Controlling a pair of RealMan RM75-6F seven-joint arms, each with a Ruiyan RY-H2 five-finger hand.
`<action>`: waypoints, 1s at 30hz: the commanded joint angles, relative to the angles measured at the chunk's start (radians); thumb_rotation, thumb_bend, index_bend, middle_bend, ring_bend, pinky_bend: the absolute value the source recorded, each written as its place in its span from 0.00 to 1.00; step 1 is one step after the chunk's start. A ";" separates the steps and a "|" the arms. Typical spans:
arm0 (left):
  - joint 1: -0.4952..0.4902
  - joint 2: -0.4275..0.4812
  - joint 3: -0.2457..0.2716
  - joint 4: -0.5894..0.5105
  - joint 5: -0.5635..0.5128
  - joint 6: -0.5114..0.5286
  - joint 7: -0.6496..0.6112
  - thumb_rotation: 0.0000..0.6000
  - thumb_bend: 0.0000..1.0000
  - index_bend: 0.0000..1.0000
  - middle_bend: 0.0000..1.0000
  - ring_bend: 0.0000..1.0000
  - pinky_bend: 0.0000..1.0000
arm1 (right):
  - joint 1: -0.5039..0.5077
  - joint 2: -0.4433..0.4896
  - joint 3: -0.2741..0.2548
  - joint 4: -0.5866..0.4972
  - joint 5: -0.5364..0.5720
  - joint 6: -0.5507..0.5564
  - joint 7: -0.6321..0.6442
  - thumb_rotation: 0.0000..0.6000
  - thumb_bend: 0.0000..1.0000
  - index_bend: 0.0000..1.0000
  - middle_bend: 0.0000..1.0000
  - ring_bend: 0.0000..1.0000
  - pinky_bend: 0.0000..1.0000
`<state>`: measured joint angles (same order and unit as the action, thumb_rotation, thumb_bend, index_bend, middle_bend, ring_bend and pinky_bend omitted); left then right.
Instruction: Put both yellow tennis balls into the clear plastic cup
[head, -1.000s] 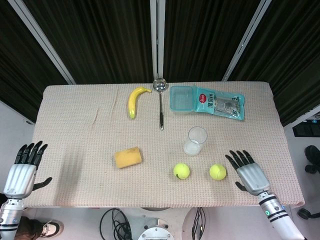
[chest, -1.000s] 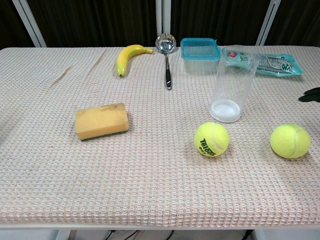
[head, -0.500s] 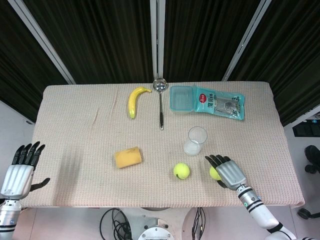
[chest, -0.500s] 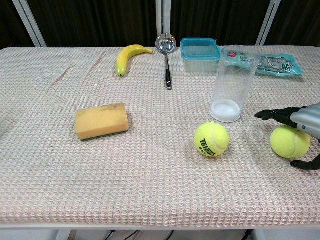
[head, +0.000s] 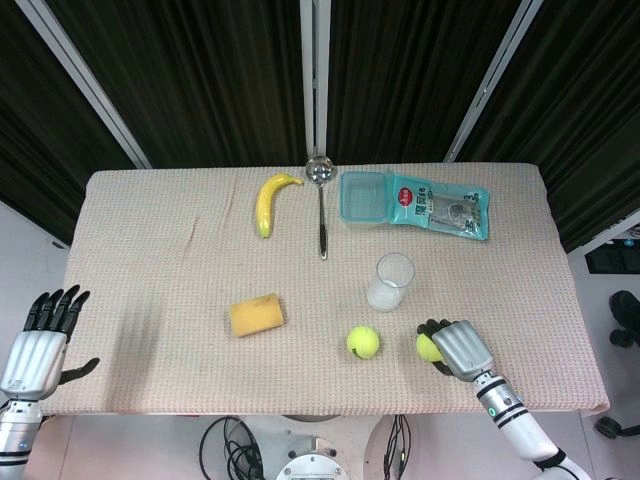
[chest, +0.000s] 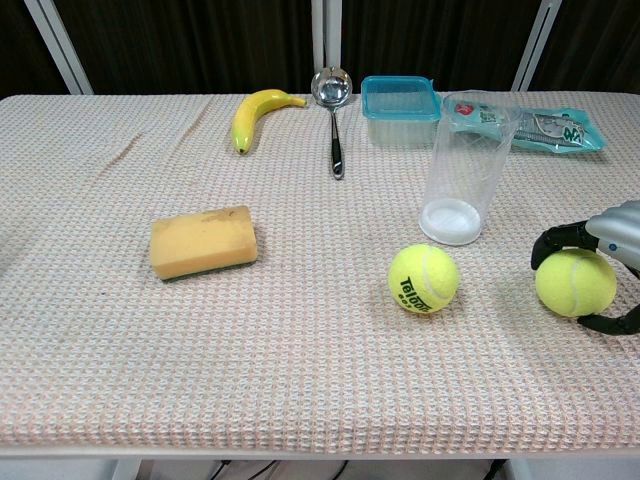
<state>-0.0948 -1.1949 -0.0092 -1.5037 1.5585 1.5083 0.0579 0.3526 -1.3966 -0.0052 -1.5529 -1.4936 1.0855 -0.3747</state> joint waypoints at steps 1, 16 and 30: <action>0.003 0.002 0.001 -0.002 0.000 0.003 0.000 1.00 0.00 0.00 0.00 0.00 0.00 | 0.001 0.017 0.017 -0.020 -0.027 0.048 0.010 1.00 0.33 0.60 0.52 0.56 0.76; 0.013 0.004 0.008 0.019 0.014 0.019 -0.032 1.00 0.00 0.00 0.00 0.00 0.00 | 0.126 0.077 0.241 -0.123 0.059 0.083 0.041 1.00 0.34 0.65 0.57 0.60 0.78; 0.015 -0.002 0.005 0.025 0.006 0.016 -0.020 1.00 0.00 0.00 0.00 0.00 0.00 | 0.219 0.066 0.252 -0.116 0.118 -0.028 0.132 1.00 0.19 0.22 0.21 0.13 0.27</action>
<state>-0.0798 -1.1968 -0.0037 -1.4784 1.5658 1.5237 0.0362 0.5605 -1.3473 0.2543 -1.6608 -1.3766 1.0869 -0.3092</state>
